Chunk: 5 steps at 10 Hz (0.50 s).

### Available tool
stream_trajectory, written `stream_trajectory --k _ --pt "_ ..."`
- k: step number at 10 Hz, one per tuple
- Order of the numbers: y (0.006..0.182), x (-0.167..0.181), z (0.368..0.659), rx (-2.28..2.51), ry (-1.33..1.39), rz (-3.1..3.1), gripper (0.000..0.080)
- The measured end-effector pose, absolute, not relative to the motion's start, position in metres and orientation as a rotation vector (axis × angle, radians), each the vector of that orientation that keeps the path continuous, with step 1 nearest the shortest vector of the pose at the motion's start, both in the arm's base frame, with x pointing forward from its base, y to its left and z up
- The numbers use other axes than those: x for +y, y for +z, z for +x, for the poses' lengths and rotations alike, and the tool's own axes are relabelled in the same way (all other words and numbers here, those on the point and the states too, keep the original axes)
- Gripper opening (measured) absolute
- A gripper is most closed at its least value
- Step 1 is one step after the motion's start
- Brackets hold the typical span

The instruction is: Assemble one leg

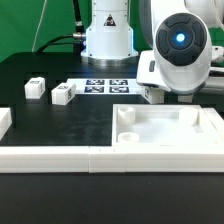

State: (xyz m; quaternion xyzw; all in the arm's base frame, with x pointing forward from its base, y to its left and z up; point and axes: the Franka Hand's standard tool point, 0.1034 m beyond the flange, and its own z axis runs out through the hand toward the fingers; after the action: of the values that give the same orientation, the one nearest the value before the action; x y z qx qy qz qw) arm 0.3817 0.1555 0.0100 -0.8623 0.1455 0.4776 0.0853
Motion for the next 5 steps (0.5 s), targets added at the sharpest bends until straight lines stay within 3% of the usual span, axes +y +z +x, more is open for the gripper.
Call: stream_trajectory --k 5 --pt "0.0119 0.1547 0.3823 0.429 1.424 -2.569 0.0288"
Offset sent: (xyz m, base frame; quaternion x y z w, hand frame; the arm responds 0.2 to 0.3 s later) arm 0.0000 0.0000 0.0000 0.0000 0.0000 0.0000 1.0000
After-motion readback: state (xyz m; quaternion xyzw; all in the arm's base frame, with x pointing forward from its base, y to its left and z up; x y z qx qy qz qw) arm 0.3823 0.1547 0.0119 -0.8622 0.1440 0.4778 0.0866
